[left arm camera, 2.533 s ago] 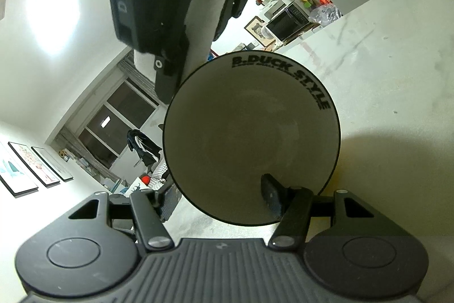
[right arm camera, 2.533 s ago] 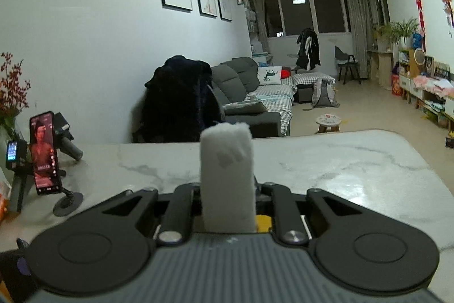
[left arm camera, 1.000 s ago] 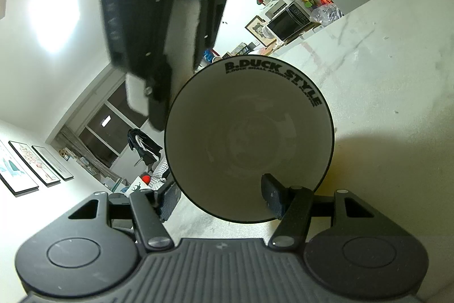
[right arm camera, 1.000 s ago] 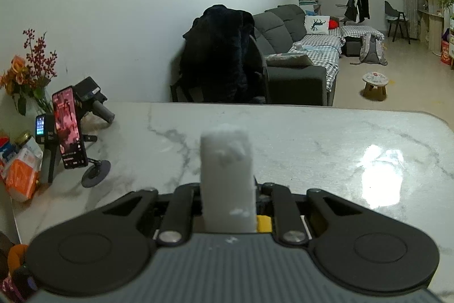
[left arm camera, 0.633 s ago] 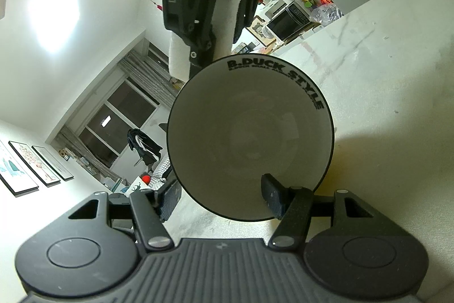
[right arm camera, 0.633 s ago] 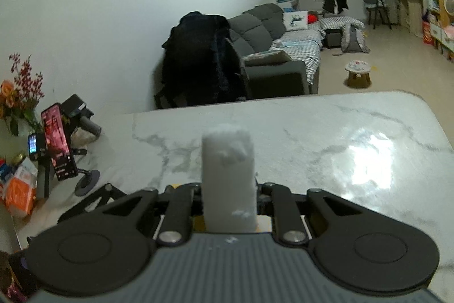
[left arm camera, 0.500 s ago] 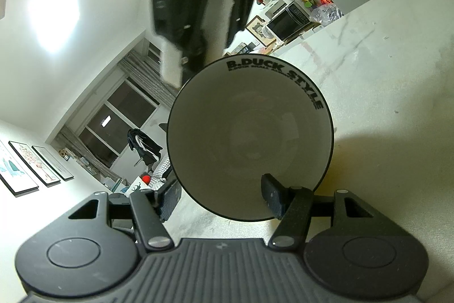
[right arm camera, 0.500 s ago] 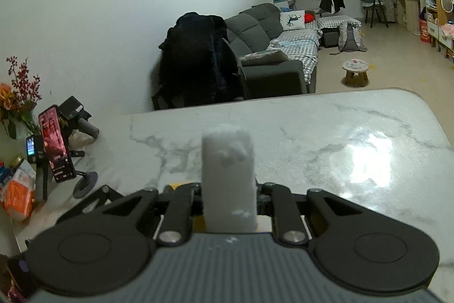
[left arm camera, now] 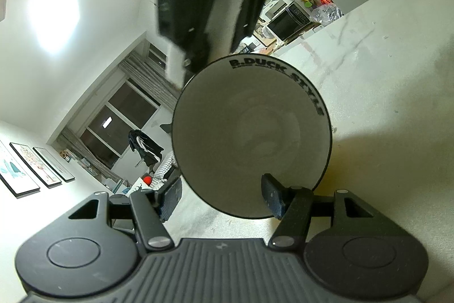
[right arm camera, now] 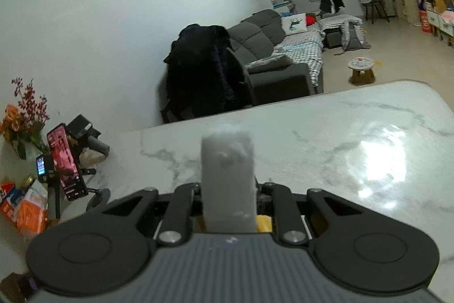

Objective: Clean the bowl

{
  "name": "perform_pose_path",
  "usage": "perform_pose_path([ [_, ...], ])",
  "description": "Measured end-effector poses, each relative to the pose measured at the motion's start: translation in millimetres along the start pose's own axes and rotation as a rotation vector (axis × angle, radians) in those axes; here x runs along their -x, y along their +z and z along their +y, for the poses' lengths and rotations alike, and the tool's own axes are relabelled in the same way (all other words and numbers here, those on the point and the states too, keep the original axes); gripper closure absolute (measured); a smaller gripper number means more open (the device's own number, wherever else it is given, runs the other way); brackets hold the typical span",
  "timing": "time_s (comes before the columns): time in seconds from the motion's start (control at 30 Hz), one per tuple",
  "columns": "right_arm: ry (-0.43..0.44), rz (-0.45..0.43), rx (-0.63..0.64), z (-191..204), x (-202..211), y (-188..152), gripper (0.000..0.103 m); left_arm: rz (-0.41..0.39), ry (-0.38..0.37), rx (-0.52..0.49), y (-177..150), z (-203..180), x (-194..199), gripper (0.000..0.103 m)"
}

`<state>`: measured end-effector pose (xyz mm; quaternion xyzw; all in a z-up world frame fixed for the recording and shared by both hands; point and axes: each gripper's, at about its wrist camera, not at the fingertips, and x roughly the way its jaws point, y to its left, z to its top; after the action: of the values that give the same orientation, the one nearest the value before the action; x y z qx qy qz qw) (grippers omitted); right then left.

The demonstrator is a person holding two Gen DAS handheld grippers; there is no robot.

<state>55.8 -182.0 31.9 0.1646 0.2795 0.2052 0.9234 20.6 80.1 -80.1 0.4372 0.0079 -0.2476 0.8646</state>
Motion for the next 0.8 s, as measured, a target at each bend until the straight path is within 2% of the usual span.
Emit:
perform_pose_path([
  [0.23, -0.034, 0.013, -0.034, -11, 2, -3, 0.084, 0.002, -0.003, 0.002, 1, -3, 4, 0.040],
  [0.5, 0.033, 0.003, 0.008, 15, -12, 6, 0.084, 0.002, -0.003, 0.004, 0, -3, 5, 0.040],
  [0.63, 0.042, -0.004, -0.012, 7, -11, 4, 0.084, 0.001, -0.002, 0.002, 0, -4, 7, 0.040],
  [0.8, -0.006, -0.001, -0.047, -11, -6, -1, 0.084, 0.007, -0.012, 0.007, -1, -4, 8, 0.042],
])
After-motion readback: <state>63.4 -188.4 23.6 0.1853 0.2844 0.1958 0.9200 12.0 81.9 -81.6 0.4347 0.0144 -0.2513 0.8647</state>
